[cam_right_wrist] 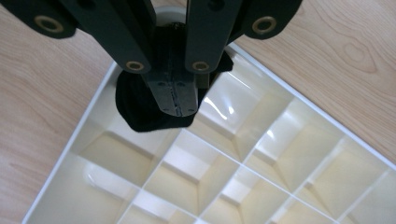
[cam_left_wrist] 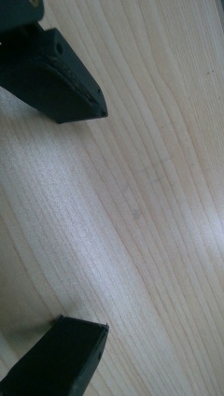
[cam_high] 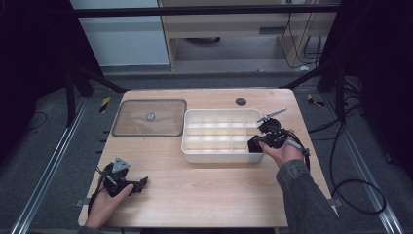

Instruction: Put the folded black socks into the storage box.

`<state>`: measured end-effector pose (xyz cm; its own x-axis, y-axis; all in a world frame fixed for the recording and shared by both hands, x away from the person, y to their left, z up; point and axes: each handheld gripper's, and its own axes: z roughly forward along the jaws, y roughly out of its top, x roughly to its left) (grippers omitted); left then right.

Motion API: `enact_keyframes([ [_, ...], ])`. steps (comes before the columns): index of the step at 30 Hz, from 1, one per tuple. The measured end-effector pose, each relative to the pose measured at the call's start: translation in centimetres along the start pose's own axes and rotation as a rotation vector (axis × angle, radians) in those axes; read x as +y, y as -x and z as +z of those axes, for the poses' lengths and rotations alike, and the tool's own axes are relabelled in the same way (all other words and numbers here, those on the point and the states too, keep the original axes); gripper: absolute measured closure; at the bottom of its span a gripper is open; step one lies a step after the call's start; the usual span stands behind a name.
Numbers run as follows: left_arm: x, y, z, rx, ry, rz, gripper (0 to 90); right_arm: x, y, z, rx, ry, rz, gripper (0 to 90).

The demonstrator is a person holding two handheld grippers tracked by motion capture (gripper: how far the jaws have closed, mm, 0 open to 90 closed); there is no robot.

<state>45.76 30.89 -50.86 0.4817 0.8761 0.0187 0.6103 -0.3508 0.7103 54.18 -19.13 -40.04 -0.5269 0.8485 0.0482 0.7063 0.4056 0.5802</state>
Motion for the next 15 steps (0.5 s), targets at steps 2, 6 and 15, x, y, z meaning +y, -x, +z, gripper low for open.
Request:
enact_keyframes([
  [2, 0.0, 0.0, 0.0, 0.0, 0.0, 0.0, 0.0, 0.2, -0.1, -0.3, 0.003, 0.015, -0.004, 90.0],
  [6, 0.0, 0.0, 0.0, 0.001, 0.0, -0.001, 0.0, 0.7, -0.3, -1.1, 0.009, 0.06, -0.008, 90.0],
  [15, 0.0, 0.0, 0.0, 0.002, 0.0, -0.002, 0.0, 1.5, -0.6, -4.9, 0.035, 0.197, -0.004, 90.0],
])
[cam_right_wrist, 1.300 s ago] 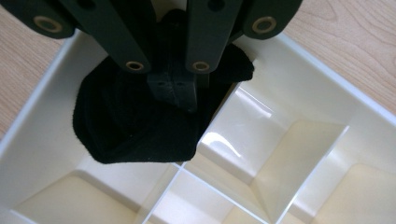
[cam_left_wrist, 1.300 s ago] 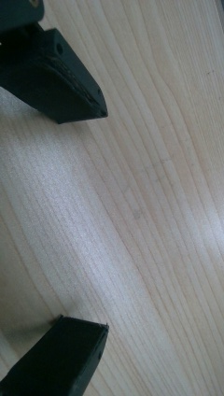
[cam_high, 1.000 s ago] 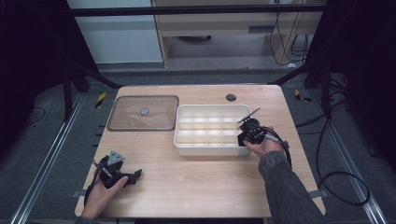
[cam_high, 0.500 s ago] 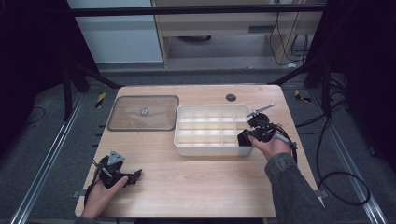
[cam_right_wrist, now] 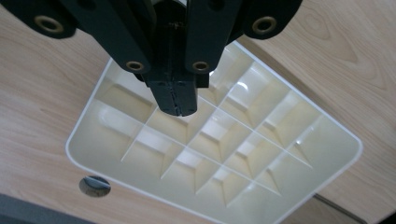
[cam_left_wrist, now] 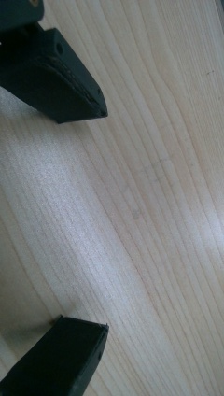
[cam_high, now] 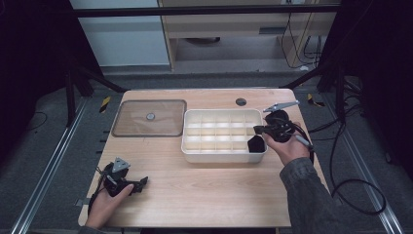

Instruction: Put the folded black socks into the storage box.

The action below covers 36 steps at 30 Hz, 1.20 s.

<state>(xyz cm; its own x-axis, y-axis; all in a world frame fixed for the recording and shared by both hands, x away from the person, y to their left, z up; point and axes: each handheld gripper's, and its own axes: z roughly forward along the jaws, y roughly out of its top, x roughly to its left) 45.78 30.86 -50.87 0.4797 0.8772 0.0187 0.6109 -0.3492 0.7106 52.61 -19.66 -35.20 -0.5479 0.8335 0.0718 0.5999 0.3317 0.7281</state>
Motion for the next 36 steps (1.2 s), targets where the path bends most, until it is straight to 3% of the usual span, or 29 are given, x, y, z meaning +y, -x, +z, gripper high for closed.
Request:
enact_keyframes([
  [8, 0.0, 0.0, 0.0, 0.0, 0.0, 0.0, 0.0, 0.2, -0.6, -1.7, -0.011, 0.033, -0.027, 90.0],
  [21, 0.0, 0.0, 0.0, -0.002, 0.0, 0.001, 0.0, -0.2, -0.8, -2.3, 0.001, 0.071, -0.015, 90.0],
  [36, 0.0, 0.0, 0.0, -0.001, -0.003, 0.004, 0.0, -3.3, 0.2, -3.8, -0.006, 0.088, 0.023, 90.0],
])
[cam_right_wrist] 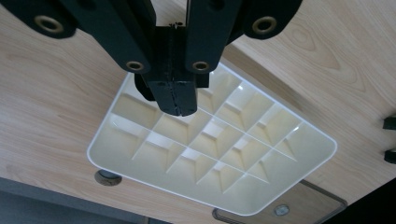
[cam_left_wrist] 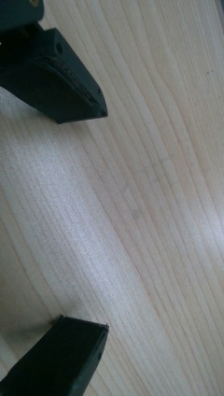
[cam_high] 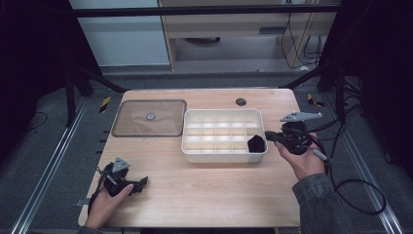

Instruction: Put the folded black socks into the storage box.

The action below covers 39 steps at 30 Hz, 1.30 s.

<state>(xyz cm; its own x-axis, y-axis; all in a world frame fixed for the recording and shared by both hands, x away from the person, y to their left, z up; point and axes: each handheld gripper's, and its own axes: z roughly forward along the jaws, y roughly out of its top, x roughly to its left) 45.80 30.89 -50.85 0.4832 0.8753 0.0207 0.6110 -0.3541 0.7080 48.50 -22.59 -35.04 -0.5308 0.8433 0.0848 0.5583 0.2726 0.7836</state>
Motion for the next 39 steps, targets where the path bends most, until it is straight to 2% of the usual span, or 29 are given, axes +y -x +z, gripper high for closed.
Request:
enact_keyframes([
  [11, 0.0, 0.0, 0.0, -0.001, 0.004, -0.003, 0.0, -1.7, 0.5, -0.1, -0.013, -0.021, 0.007, 90.0],
  [16, 0.0, 0.0, 0.0, -0.001, 0.004, -0.003, 0.0, -2.4, 0.8, -0.8, -0.019, -0.017, 0.01, 90.0],
  [25, 0.0, 0.0, 0.0, -0.001, 0.004, -0.003, 0.0, -5.0, 1.7, -1.6, -0.026, -0.013, 0.048, 90.0],
  [34, 0.0, 0.0, 0.0, -0.001, 0.004, -0.003, 0.0, -7.4, 2.8, -0.8, -0.03, -0.039, 0.088, 90.0],
  [39, 0.0, 0.0, 0.0, -0.001, 0.004, -0.003, 0.0, -8.5, 3.0, -0.1, -0.028, -0.056, 0.094, 90.0],
])
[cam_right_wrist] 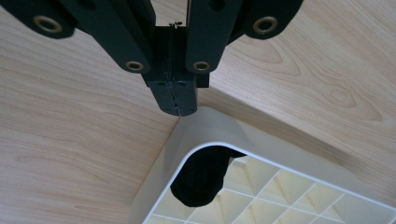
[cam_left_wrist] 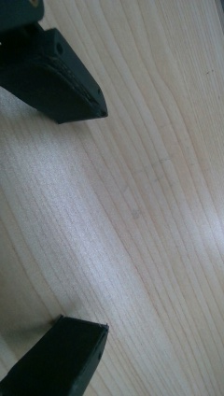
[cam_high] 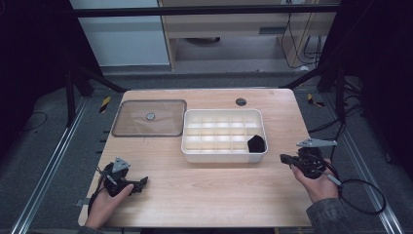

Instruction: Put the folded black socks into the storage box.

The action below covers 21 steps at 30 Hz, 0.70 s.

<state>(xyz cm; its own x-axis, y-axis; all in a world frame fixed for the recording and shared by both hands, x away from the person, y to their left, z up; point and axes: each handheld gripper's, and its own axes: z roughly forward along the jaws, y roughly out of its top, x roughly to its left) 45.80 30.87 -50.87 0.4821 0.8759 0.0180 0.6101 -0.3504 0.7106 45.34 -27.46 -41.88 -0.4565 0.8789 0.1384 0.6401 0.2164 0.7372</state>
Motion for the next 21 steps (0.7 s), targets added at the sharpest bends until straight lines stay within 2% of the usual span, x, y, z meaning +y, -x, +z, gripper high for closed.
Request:
enact_keyframes([
  [1, 0.0, 0.0, 0.0, 0.0, 0.0, 0.0, 0.0, -0.1, 0.1, 0.1, 0.002, -0.002, -0.004, 89.5],
  [2, 0.0, 0.0, 0.0, 0.0, 0.0, 0.0, 0.0, -0.3, 0.0, 0.2, 0.0, -0.002, -0.002, 84.0],
  [6, 0.0, 0.0, 0.0, 0.001, 0.0, 0.0, 0.0, -0.9, 0.0, 0.6, -0.016, -0.012, -0.001, 73.5],
  [10, 0.0, 0.0, 0.0, 0.001, 0.0, 0.0, 0.0, -1.5, 0.1, 1.0, -0.015, -0.014, 0.005, 68.0],
  [11, 0.0, 0.0, 0.0, 0.0, 0.0, 0.0, 0.0, -2.0, 0.1, 1.4, -0.018, -0.022, 0.017, 60.4],
  [15, 0.0, 0.0, 0.0, 0.0, 0.0, 0.0, 0.0, -2.7, 0.1, 2.0, -0.018, -0.031, 0.025, 53.0],
  [21, 0.0, 0.0, 0.0, 0.0, 0.0, 0.0, 0.0, -3.6, -0.3, 3.0, -0.051, -0.04, 0.013, 38.7],
])
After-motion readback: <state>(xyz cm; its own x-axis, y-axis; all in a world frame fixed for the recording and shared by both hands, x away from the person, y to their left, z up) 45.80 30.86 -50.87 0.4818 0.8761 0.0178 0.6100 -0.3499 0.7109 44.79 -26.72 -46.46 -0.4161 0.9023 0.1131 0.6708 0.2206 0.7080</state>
